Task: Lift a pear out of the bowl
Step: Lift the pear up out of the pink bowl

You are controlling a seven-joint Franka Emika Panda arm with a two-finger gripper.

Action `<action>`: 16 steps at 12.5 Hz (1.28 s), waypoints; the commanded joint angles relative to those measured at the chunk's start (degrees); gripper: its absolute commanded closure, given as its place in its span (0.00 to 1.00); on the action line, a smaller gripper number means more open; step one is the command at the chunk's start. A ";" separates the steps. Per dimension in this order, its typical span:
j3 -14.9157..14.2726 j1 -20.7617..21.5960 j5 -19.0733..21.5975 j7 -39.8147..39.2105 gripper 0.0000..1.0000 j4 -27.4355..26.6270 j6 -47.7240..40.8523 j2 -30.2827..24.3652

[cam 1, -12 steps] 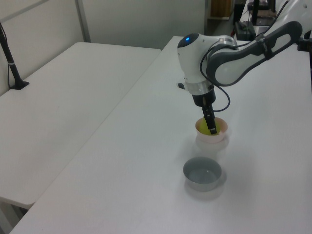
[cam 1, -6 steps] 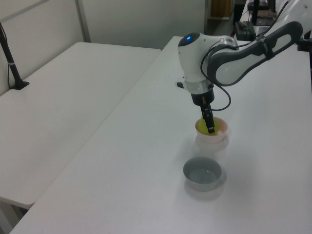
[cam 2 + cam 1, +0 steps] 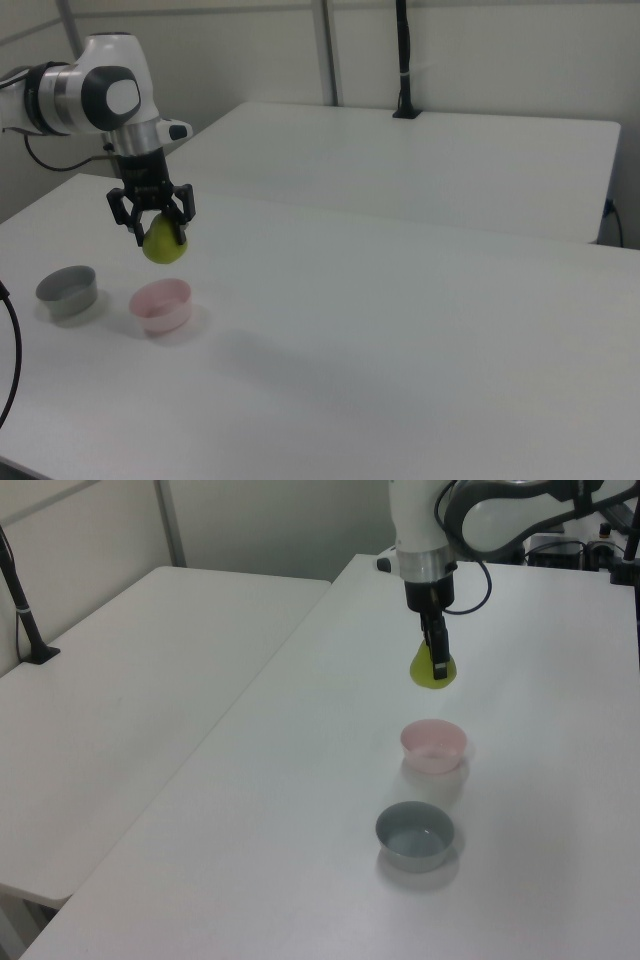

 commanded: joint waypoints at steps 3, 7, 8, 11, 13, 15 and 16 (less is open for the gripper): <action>1.09 -9.07 0.76 -5.36 0.81 -0.38 -2.06 -1.80; 0.83 -18.13 0.06 -9.76 0.79 -0.38 -1.44 -1.72; 0.65 -19.11 0.06 -9.86 0.78 -0.38 -1.26 -1.45; 0.48 -20.26 0.06 -9.68 0.75 -0.99 2.95 1.26; 0.48 -20.35 -0.81 -9.33 0.75 -1.78 5.32 3.46; 0.39 -20.26 -1.08 -9.33 0.72 -1.96 5.86 4.52; 0.39 -20.17 -1.17 -9.16 0.68 -1.79 5.94 5.57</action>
